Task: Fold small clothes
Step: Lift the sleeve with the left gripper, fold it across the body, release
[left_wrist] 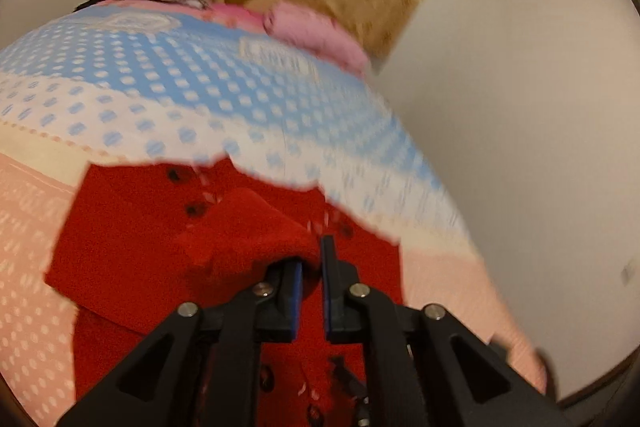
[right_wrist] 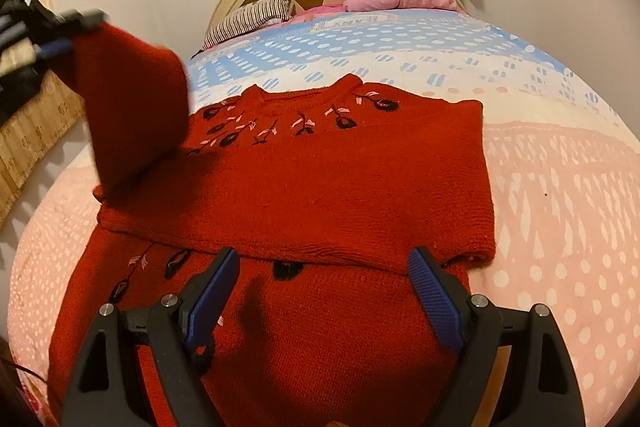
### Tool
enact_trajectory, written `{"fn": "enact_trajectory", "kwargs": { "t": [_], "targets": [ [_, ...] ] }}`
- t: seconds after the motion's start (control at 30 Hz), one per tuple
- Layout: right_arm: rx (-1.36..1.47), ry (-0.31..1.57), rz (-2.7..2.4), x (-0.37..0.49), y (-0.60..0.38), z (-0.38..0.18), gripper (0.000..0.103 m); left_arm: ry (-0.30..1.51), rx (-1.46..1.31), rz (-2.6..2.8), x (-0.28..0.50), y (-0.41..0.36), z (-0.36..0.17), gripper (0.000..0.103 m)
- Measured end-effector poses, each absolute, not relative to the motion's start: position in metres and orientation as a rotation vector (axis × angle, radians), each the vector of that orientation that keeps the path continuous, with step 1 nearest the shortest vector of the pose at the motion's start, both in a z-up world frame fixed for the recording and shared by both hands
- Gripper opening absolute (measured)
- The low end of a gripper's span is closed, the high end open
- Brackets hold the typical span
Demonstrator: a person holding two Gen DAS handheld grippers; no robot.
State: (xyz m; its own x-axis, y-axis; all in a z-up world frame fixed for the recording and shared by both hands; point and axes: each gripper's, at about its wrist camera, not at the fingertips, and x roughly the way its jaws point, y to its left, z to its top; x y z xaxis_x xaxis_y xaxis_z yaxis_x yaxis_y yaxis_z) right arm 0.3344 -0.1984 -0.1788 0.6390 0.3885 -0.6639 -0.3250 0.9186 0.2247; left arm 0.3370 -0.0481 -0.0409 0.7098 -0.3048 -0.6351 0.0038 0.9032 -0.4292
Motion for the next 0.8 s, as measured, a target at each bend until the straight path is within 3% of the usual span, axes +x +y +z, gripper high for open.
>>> {"fn": "enact_trajectory", "kwargs": {
  "t": [0.03, 0.1, 0.27, 0.4, 0.57, 0.8],
  "targets": [
    [0.099, 0.776, 0.411, 0.334, -0.200, -0.179, 0.087, 0.803, -0.383, -0.198, 0.338, -0.060, -0.047, 0.020],
    [0.128, 0.774, 0.418, 0.334, -0.204, -0.179, 0.087, 0.843, -0.322, -0.206, 0.337, -0.073, -0.054, 0.040],
    [0.215, 0.778, 0.420, 0.336, -0.218, -0.181, 0.087, 0.761, -0.140, -0.213, 0.303, -0.077, -0.040, 0.071],
    [0.271, 0.790, 0.418, 0.338, -0.226, -0.184, 0.088, 0.722, -0.012, -0.144, 0.282, -0.047, -0.042, 0.078],
    [0.293, 0.774, 0.419, 0.337, -0.230, -0.183, 0.088, 0.797, 0.100, 0.052, 0.269, 0.009, -0.088, 0.085],
    [0.275, 0.789, 0.405, 0.339, -0.228, -0.184, 0.088, 0.870, -0.084, 0.137, 0.282, 0.072, -0.130, 0.085]
  ]
}}
